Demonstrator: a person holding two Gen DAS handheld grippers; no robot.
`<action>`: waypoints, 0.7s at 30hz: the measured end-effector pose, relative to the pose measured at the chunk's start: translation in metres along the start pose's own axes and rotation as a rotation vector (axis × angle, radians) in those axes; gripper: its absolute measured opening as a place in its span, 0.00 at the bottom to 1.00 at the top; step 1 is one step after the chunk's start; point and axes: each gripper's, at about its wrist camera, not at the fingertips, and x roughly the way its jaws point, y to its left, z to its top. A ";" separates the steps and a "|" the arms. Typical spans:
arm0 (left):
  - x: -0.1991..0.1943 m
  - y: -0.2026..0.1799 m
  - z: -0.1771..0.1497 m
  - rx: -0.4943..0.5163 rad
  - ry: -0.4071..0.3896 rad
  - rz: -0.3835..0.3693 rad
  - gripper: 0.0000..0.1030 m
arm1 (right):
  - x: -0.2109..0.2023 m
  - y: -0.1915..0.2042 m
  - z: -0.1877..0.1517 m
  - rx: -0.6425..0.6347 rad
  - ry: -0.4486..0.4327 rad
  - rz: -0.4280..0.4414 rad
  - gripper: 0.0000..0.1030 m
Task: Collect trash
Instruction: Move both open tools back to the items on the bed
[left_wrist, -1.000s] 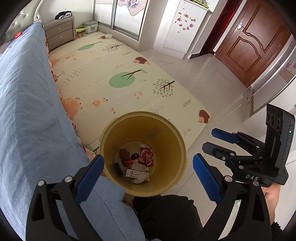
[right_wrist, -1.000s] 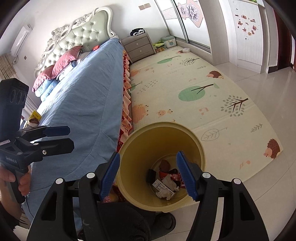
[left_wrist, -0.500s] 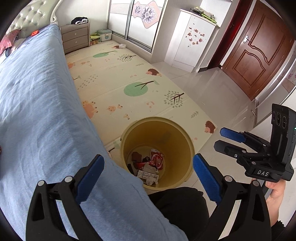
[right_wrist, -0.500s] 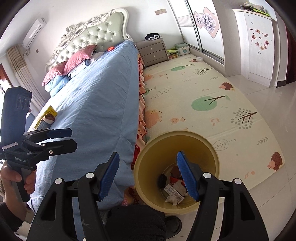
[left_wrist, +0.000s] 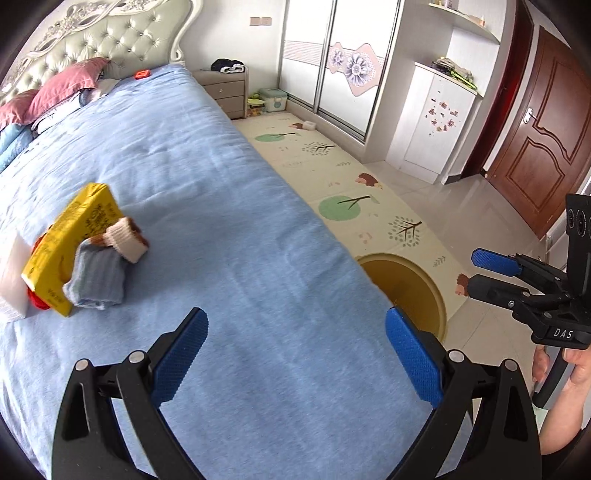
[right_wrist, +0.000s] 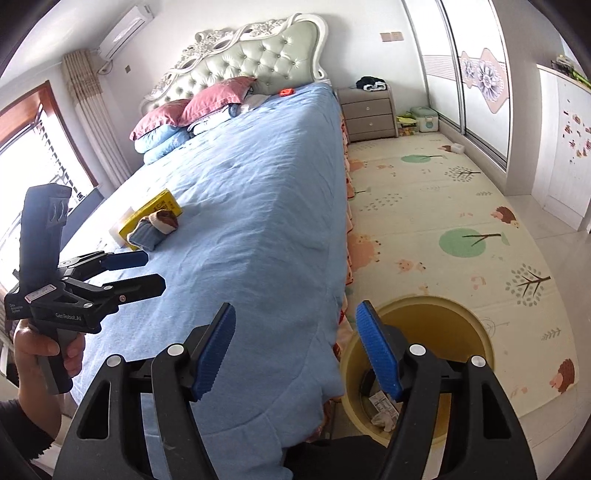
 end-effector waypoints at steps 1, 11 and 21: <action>-0.004 0.009 -0.002 -0.012 -0.006 0.009 0.94 | 0.003 0.008 0.003 -0.012 0.002 0.008 0.64; -0.052 0.102 -0.022 -0.103 -0.088 0.148 0.95 | 0.042 0.090 0.029 -0.109 -0.005 0.074 0.65; -0.073 0.168 -0.031 -0.105 -0.113 0.204 0.96 | 0.097 0.170 0.043 -0.204 0.046 0.161 0.65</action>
